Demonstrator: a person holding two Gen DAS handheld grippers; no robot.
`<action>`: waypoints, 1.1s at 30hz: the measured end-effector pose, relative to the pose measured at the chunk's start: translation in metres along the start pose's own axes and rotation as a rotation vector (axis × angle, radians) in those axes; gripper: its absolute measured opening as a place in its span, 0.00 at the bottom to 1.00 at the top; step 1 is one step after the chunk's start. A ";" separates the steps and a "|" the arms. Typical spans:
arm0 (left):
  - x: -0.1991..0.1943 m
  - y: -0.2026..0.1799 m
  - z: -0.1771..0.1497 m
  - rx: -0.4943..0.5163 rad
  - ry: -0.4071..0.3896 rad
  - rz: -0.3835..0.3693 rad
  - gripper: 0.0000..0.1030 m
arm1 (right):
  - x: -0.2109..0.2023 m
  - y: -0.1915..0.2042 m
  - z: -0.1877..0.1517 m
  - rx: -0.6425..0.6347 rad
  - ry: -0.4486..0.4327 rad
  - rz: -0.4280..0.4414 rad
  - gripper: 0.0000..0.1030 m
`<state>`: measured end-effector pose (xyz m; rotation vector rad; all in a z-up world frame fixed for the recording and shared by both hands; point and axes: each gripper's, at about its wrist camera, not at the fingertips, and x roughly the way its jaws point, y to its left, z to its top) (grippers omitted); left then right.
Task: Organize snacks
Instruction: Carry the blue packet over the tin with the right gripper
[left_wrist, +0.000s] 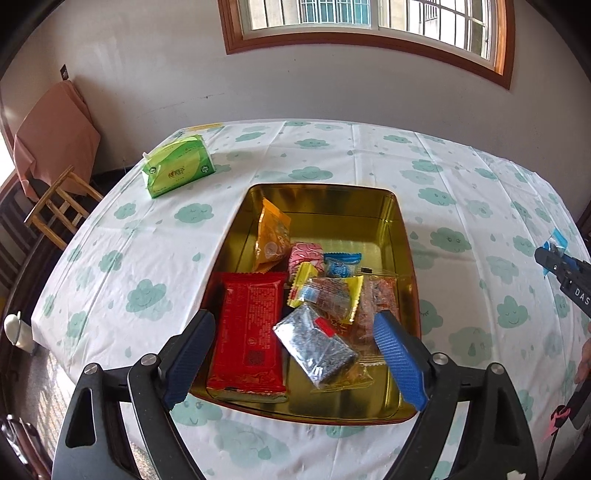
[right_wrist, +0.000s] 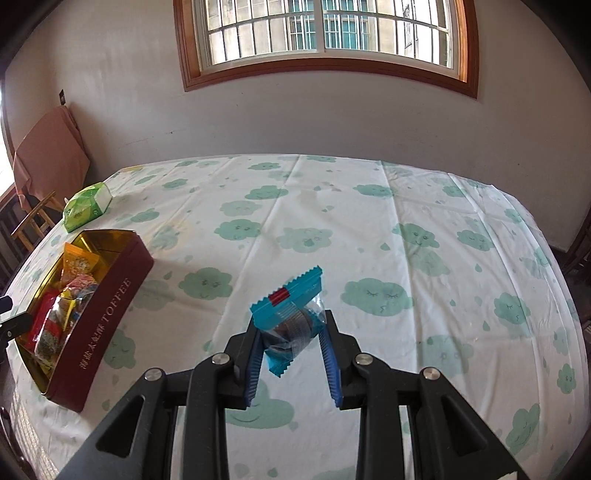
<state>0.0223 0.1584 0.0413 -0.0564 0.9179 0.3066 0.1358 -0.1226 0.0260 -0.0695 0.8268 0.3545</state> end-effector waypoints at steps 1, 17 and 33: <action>-0.002 0.006 0.000 -0.011 -0.005 0.010 0.86 | -0.002 0.009 0.001 -0.013 -0.001 0.016 0.29; -0.004 0.088 -0.010 -0.179 0.012 0.121 0.88 | -0.004 0.148 0.008 -0.172 0.027 0.281 0.29; 0.002 0.112 -0.018 -0.214 0.034 0.127 0.88 | 0.029 0.217 -0.004 -0.276 0.108 0.316 0.29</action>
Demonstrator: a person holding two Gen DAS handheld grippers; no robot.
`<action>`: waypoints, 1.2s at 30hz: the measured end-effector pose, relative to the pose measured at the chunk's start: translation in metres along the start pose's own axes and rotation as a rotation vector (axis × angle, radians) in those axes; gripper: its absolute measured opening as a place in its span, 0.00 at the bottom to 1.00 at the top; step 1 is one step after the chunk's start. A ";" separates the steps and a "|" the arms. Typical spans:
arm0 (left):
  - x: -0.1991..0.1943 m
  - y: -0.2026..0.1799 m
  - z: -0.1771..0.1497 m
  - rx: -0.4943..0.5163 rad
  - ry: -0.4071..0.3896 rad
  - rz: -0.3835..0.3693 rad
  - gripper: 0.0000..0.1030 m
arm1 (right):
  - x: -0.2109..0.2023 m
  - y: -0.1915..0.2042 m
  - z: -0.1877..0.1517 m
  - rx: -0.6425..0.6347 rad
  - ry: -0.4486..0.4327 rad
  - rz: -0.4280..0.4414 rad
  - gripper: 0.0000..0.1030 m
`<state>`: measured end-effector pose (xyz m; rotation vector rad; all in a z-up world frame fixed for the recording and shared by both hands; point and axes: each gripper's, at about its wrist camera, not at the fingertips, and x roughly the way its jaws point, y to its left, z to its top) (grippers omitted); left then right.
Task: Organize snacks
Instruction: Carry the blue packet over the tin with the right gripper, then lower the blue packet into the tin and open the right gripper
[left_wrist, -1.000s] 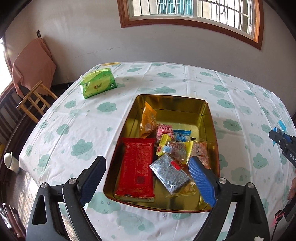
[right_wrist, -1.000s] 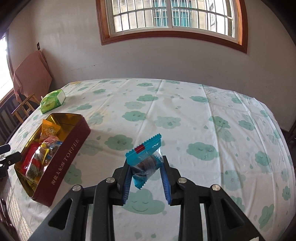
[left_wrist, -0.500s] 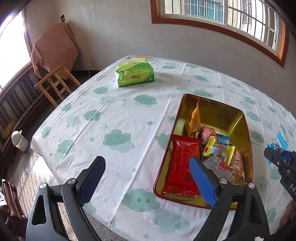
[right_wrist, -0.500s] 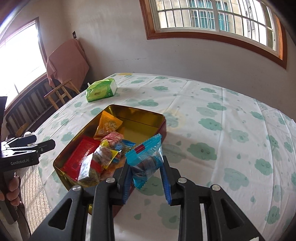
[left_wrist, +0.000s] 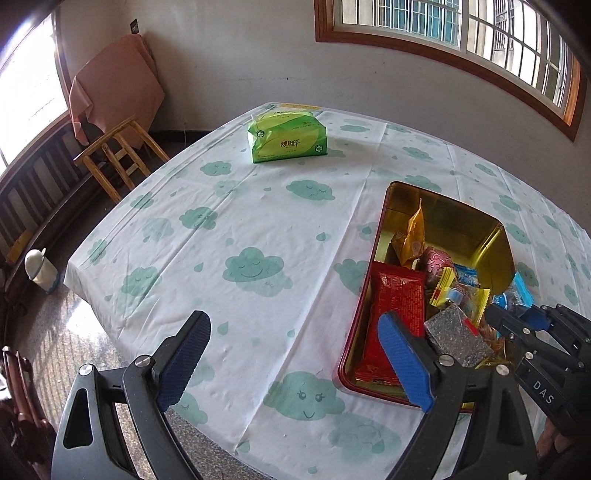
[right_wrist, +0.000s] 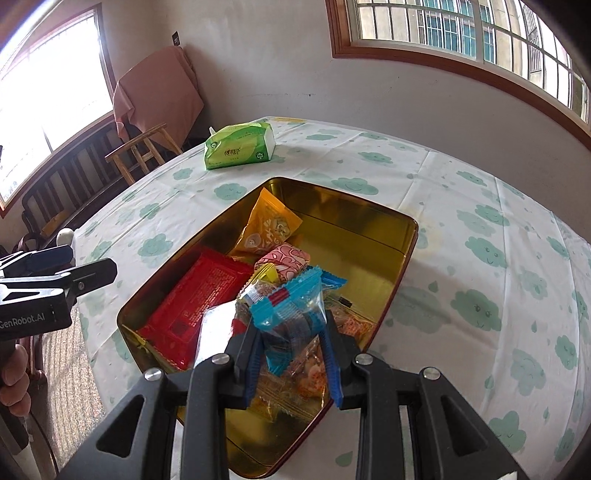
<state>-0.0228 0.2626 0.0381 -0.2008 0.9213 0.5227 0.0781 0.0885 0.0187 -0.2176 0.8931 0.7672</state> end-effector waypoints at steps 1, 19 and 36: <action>0.001 0.001 0.000 -0.001 0.002 -0.001 0.88 | 0.003 0.001 0.000 0.001 0.006 0.000 0.29; 0.001 -0.006 -0.005 0.015 0.018 -0.020 0.88 | 0.023 0.004 0.004 0.063 0.034 -0.009 0.37; -0.008 -0.025 -0.010 0.048 0.015 -0.040 0.88 | -0.030 0.005 -0.016 0.068 -0.013 -0.040 0.76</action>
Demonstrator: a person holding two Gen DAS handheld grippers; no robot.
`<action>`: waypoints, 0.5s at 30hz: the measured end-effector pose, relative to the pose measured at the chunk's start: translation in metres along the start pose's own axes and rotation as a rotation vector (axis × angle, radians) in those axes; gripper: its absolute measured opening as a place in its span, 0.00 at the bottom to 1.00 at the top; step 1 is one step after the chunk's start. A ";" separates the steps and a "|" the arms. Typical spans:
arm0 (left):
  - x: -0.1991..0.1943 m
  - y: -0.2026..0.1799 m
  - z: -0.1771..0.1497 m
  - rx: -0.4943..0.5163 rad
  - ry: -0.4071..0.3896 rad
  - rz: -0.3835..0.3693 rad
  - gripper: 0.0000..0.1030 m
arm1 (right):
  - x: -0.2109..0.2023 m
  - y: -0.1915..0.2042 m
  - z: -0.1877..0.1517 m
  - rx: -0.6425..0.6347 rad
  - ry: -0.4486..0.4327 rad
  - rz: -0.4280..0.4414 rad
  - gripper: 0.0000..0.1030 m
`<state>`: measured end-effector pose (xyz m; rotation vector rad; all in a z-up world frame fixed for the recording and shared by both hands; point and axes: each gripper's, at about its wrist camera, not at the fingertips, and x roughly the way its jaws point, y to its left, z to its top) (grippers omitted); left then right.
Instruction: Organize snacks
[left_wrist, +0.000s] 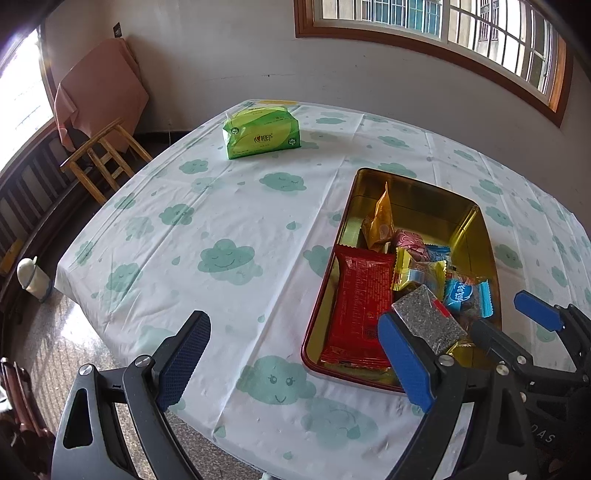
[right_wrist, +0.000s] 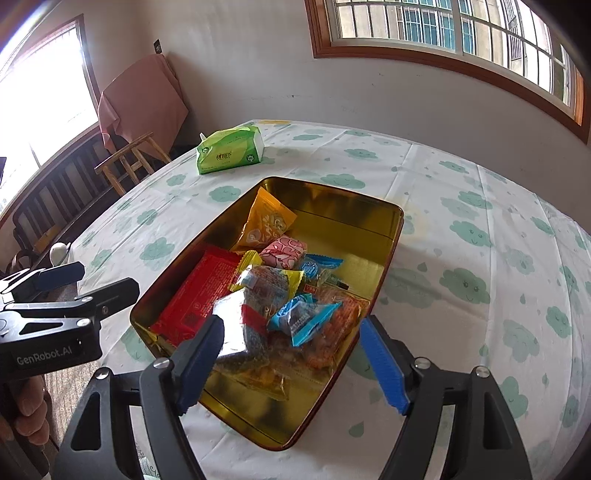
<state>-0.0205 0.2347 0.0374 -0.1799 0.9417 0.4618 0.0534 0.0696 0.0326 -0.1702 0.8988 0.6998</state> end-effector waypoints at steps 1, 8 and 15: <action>0.000 -0.002 0.000 0.004 0.001 0.000 0.88 | -0.002 0.000 -0.002 0.000 0.000 -0.008 0.76; -0.005 -0.012 -0.002 0.025 -0.002 -0.003 0.88 | -0.007 -0.004 -0.014 0.003 0.010 -0.028 0.76; -0.006 -0.019 -0.004 0.039 0.000 -0.005 0.88 | -0.007 -0.005 -0.022 0.002 0.025 -0.019 0.76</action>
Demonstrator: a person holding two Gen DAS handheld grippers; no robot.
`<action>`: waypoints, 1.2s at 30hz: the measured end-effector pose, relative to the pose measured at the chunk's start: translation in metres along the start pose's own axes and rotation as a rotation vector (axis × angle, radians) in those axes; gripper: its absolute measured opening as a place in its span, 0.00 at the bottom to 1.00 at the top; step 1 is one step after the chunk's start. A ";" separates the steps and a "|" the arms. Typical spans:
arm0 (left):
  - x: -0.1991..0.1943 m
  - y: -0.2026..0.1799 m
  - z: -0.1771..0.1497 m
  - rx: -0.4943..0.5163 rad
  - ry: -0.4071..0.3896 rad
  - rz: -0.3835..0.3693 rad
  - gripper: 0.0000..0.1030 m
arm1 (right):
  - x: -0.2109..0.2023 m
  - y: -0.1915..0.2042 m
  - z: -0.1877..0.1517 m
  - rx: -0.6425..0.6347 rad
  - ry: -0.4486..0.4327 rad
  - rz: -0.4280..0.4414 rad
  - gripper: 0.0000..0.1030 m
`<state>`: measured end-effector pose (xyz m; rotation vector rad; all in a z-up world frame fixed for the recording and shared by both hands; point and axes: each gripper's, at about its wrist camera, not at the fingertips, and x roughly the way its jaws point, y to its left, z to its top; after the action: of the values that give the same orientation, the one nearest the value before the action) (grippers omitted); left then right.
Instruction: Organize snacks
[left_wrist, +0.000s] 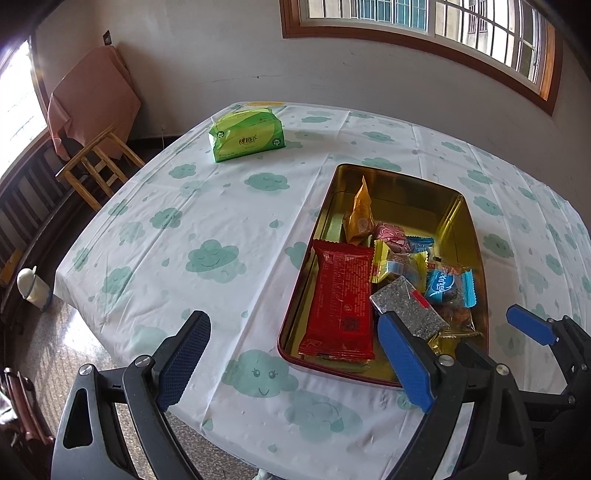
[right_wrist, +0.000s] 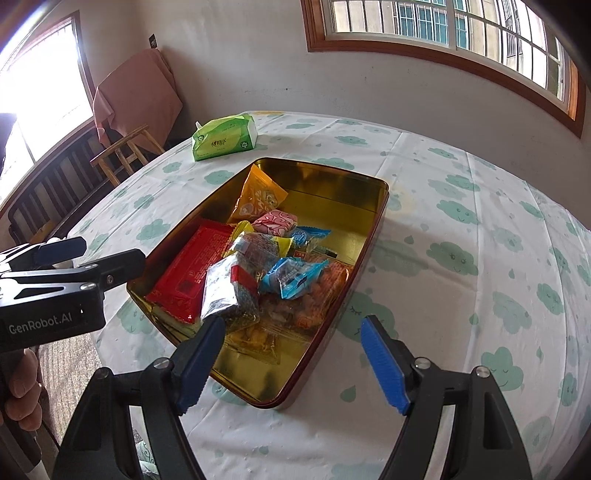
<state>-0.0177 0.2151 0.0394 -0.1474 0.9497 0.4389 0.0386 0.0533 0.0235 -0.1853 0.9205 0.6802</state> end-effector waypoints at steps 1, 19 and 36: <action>0.000 -0.001 0.000 0.003 0.001 0.000 0.88 | 0.000 0.000 -0.001 0.001 0.000 0.001 0.76; -0.001 -0.009 -0.002 0.021 -0.002 -0.010 0.88 | 0.003 0.005 -0.005 -0.011 0.014 0.009 0.76; 0.002 -0.012 -0.004 0.027 0.006 -0.025 0.88 | 0.005 0.006 -0.005 -0.014 0.017 0.010 0.76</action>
<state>-0.0149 0.2039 0.0344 -0.1359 0.9584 0.4023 0.0341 0.0581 0.0174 -0.1993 0.9341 0.6949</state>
